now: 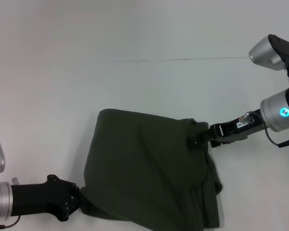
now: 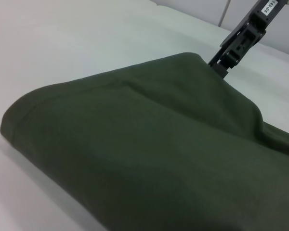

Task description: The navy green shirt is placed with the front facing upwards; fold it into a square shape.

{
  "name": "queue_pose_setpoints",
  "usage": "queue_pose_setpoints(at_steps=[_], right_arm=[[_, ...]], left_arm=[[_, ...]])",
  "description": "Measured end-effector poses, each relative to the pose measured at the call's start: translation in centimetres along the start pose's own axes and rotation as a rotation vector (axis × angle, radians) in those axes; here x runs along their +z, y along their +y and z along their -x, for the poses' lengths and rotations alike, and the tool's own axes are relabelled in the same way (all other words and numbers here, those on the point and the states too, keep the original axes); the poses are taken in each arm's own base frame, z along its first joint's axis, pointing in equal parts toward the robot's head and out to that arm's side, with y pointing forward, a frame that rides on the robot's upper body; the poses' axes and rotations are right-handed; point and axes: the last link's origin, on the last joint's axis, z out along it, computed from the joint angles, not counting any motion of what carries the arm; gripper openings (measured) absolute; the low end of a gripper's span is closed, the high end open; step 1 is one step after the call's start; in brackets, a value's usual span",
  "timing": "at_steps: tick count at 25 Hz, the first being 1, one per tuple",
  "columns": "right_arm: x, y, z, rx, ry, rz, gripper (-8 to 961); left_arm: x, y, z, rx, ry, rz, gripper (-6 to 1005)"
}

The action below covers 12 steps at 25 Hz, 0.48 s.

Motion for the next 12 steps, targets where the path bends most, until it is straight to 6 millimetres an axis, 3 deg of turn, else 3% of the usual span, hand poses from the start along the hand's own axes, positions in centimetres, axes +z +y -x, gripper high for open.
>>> queue_pose_setpoints(at_steps=[3, 8, 12], right_arm=[[0.32, 0.29, 0.01, -0.002, 0.001, 0.005, 816], [0.48, 0.62, 0.08, -0.004, 0.003, 0.015, 924], [0.25, 0.71, 0.20, 0.006, -0.008, 0.036, 919]], left_arm=[[0.01, 0.00, 0.01, 0.001, -0.002, 0.001, 28], [0.07, 0.02, 0.01, 0.000, -0.003, 0.003, 28], [0.07, 0.03, 0.01, 0.000, -0.003, 0.003, 29]])
